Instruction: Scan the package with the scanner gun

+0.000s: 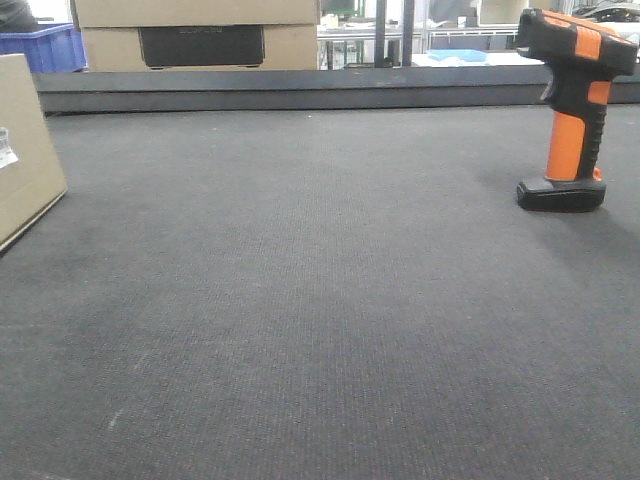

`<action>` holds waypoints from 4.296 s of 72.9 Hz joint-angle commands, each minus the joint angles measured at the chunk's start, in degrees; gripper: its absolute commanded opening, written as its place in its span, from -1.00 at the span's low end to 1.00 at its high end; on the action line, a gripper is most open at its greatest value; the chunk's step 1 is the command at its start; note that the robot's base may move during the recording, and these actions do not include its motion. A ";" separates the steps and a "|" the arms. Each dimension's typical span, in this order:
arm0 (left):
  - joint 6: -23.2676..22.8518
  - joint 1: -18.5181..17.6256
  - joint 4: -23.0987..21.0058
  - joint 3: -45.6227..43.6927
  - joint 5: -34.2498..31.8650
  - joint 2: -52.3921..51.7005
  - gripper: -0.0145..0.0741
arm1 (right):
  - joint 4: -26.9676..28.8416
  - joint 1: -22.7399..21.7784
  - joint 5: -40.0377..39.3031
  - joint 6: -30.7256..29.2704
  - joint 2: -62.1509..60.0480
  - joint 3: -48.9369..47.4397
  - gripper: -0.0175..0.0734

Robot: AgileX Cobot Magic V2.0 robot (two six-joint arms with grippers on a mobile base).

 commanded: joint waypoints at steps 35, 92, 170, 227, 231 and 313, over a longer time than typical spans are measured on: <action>-10.62 -17.22 -16.95 -4.71 -8.19 2.47 -0.92 | -0.31 0.00 -1.05 0.00 -0.20 -0.04 -0.98; -10.25 -17.36 -19.80 -4.71 -10.83 3.55 -0.92 | -0.08 0.02 6.83 0.00 4.11 -10.73 -0.98; -10.25 -17.36 -19.80 -4.61 -9.95 3.55 -0.92 | 0.13 4.31 -44.52 12.30 77.05 -20.96 -0.97; -10.25 -17.36 -19.80 -4.61 -8.92 3.55 -0.92 | 15.00 7.99 -46.86 12.17 91.48 -32.68 -0.97; -10.25 -17.36 -19.80 -4.61 -8.92 3.55 -0.92 | 15.00 7.99 -46.85 12.17 91.48 -32.68 -0.95; -10.25 -17.36 -19.80 -4.61 -8.29 3.55 -0.92 | 17.25 7.99 -47.23 12.31 101.45 -42.73 0.64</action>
